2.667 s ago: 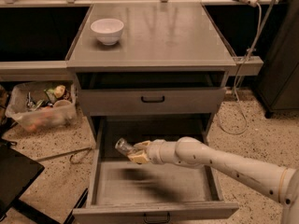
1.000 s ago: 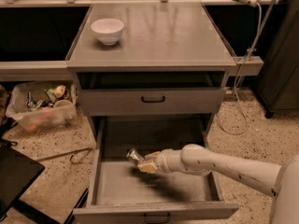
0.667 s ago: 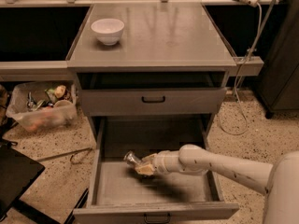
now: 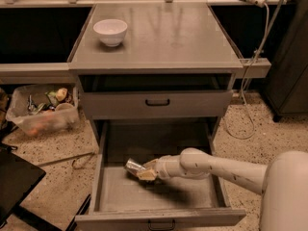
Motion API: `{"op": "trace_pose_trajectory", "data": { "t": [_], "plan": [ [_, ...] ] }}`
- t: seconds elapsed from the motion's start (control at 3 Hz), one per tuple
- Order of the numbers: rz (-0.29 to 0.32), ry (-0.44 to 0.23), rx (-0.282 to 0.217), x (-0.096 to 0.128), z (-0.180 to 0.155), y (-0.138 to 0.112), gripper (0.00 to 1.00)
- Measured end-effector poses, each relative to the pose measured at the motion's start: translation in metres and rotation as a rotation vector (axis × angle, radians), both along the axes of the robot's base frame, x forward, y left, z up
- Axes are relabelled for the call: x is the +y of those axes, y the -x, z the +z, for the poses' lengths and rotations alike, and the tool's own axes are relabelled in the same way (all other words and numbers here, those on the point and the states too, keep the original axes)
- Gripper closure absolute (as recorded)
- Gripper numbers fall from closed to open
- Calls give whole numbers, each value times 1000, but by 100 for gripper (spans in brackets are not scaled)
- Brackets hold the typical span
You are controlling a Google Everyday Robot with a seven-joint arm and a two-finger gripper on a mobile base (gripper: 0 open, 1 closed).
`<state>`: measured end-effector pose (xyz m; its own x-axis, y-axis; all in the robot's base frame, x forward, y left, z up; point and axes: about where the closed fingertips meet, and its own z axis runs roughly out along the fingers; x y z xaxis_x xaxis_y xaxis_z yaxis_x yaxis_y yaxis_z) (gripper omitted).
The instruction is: Place redbull can into middle drawer
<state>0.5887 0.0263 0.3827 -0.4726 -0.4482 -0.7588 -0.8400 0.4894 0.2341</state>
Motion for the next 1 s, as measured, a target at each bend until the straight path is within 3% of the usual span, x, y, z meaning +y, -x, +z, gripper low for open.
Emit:
{"op": "trace_pose_trajectory", "data": {
  "t": [1.0],
  "plan": [
    [0,0,0,0,0,0,11]
  ]
}}
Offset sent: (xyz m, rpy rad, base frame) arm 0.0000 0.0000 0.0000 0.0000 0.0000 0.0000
